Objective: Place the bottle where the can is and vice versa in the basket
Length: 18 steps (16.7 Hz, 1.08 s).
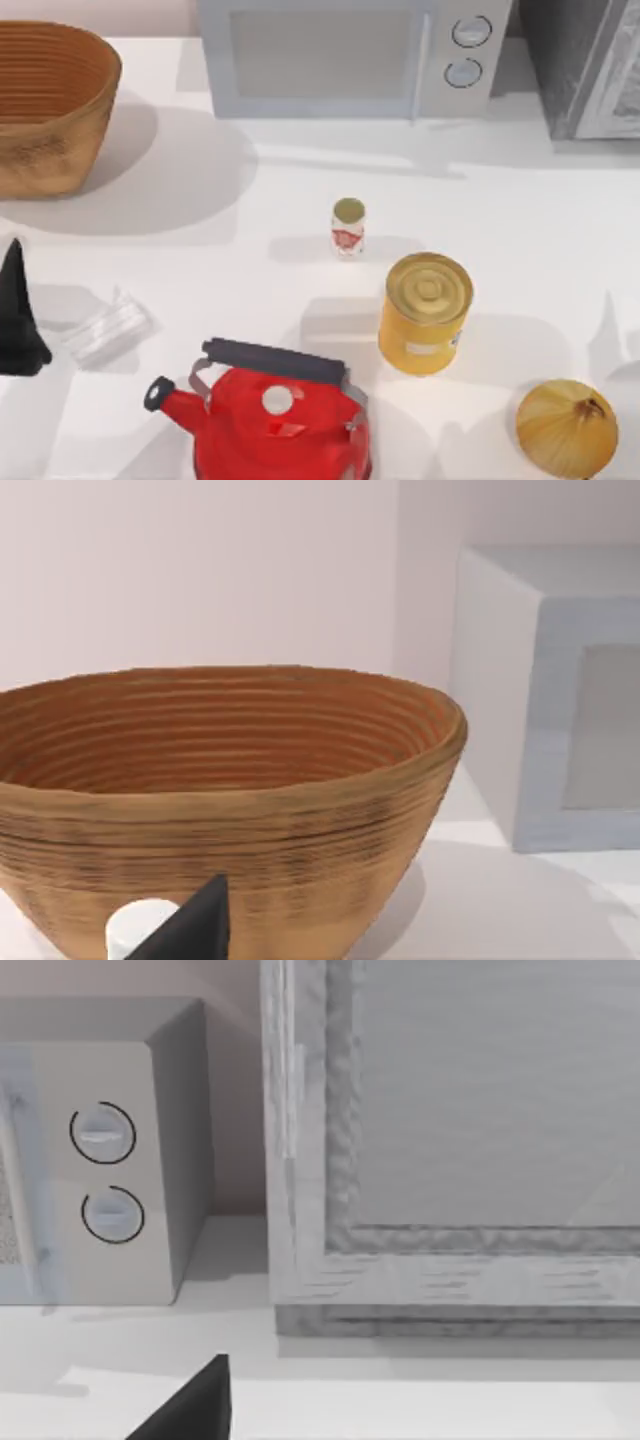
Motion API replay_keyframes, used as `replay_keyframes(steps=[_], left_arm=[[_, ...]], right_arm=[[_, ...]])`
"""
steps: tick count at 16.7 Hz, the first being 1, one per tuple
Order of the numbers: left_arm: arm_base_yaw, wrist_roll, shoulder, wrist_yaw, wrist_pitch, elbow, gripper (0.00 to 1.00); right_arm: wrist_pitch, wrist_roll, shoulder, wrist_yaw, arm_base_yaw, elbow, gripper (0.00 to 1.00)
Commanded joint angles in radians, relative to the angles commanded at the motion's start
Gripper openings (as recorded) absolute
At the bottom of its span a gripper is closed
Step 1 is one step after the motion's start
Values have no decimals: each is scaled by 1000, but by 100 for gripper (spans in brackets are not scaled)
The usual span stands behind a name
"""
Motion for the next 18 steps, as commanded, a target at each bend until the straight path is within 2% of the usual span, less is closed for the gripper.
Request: replay_keyframes(steps=[4,11,14,18], left_arm=[[28,-4,-98,-44,-75,-35,100],[27,-3,-84,-40,-66,-32,100],[53,2,8,-19,14,-31,100],[111,17,267,43,240,-28,100]], right_arm=[[0,0,0,0,0,0,100],[0,0,0,0,0,0,100],[0,0,0,0,0,0,100],[0,0,0,0,0,0,100]])
